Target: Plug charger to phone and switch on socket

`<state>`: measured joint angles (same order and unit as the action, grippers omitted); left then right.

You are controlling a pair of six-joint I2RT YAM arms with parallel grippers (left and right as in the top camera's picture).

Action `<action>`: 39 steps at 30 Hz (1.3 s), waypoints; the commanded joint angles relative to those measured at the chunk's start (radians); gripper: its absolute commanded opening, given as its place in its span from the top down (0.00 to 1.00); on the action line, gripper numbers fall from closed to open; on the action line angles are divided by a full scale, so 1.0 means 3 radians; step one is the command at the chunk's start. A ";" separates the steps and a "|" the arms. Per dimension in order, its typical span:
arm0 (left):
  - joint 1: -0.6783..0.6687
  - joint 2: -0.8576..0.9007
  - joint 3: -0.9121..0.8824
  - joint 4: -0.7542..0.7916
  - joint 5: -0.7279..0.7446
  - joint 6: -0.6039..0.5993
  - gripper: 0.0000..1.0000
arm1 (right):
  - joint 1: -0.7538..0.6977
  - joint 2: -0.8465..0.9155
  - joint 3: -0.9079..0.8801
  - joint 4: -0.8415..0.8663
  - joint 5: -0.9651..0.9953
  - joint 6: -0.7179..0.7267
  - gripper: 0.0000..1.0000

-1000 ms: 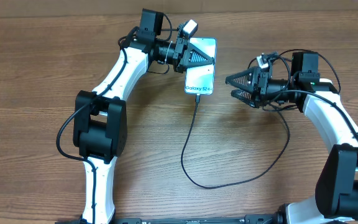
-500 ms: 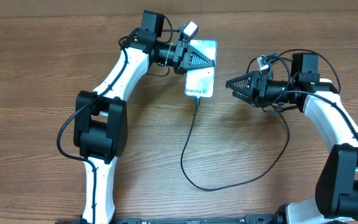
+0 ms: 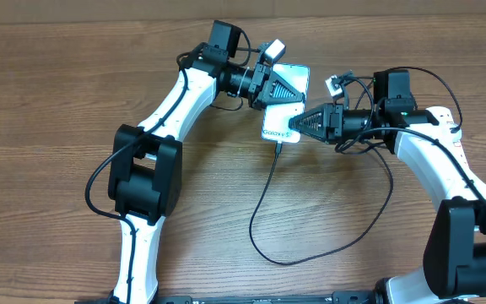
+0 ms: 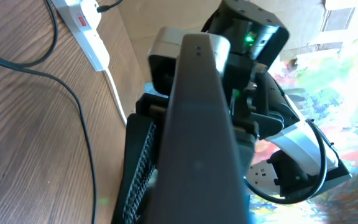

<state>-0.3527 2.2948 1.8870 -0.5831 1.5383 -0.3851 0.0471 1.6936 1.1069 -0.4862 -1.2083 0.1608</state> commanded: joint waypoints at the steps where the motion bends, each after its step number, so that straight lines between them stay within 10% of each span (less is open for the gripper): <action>1: -0.0039 -0.0084 -0.0001 -0.0029 0.0146 0.0078 0.96 | 0.0031 -0.0022 0.0066 0.0083 -0.0084 -0.0017 0.48; 11: -0.0089 -0.0084 -0.0001 -0.0041 0.0146 0.0079 0.96 | 0.0032 -0.0022 0.0066 0.0646 -0.0080 0.0352 0.61; 20: -0.0092 -0.0084 -0.0001 -0.0041 0.0146 0.0078 0.96 | 0.0033 -0.0022 0.0066 0.0764 -0.0080 0.0506 0.96; 31: -0.0090 -0.0084 -0.0001 -0.0038 0.0145 0.0078 0.29 | 0.0029 -0.0022 0.0066 0.0757 -0.0053 0.0515 0.96; 39: -0.0019 -0.0084 -0.0001 -0.0038 0.0047 0.0075 0.15 | 0.0029 -0.0022 0.0066 0.0547 0.0252 0.0676 0.96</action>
<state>-0.3706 2.2948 1.8839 -0.5957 1.5528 -0.3664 0.0528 1.6936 1.1069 -0.3222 -1.1477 0.3519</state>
